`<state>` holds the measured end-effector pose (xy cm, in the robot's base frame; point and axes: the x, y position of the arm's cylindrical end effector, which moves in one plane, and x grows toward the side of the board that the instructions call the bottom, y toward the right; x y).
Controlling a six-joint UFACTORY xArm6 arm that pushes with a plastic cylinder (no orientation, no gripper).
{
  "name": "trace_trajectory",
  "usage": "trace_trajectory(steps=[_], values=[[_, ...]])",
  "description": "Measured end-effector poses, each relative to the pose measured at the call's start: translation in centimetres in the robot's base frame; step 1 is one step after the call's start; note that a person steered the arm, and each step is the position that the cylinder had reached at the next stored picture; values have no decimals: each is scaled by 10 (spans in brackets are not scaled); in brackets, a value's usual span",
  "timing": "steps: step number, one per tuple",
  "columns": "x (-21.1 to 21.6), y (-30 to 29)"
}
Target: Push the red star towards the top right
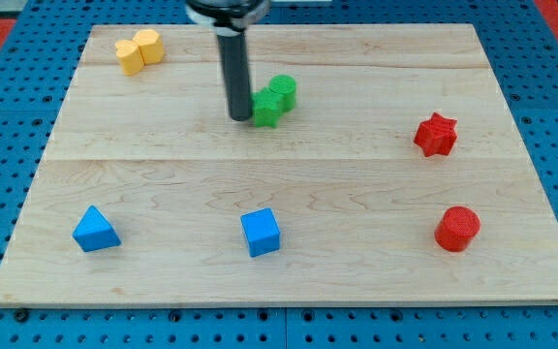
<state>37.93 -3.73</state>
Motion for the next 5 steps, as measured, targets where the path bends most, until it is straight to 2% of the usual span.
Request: trace_trajectory(steps=[1, 2, 3, 5], values=[[63, 17], [84, 131], [75, 201], [64, 252]])
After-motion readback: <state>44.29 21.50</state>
